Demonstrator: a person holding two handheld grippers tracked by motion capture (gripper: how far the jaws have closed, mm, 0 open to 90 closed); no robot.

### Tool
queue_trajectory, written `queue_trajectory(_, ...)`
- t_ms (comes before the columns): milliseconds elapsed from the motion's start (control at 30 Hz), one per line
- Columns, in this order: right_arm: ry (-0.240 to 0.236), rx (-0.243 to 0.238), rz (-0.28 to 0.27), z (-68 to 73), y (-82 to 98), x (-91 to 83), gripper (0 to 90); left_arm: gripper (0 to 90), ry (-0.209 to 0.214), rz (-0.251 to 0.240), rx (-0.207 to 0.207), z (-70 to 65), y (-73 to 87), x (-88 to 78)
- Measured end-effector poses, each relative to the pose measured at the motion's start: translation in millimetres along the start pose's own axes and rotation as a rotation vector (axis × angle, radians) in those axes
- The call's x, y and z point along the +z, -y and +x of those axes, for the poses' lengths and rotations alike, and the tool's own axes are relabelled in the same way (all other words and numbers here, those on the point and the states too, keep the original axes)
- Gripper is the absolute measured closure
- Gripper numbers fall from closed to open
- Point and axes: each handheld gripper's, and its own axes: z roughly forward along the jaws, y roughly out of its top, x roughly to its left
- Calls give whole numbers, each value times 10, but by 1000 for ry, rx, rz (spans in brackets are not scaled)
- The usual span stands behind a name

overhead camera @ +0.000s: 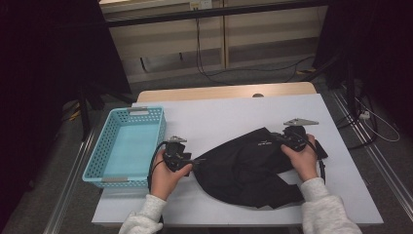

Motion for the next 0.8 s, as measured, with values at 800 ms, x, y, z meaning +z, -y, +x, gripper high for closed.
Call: queue_trajectory(800,76,-28,31,-111,162,-93,854,518,34,9,6,-103,82,173)
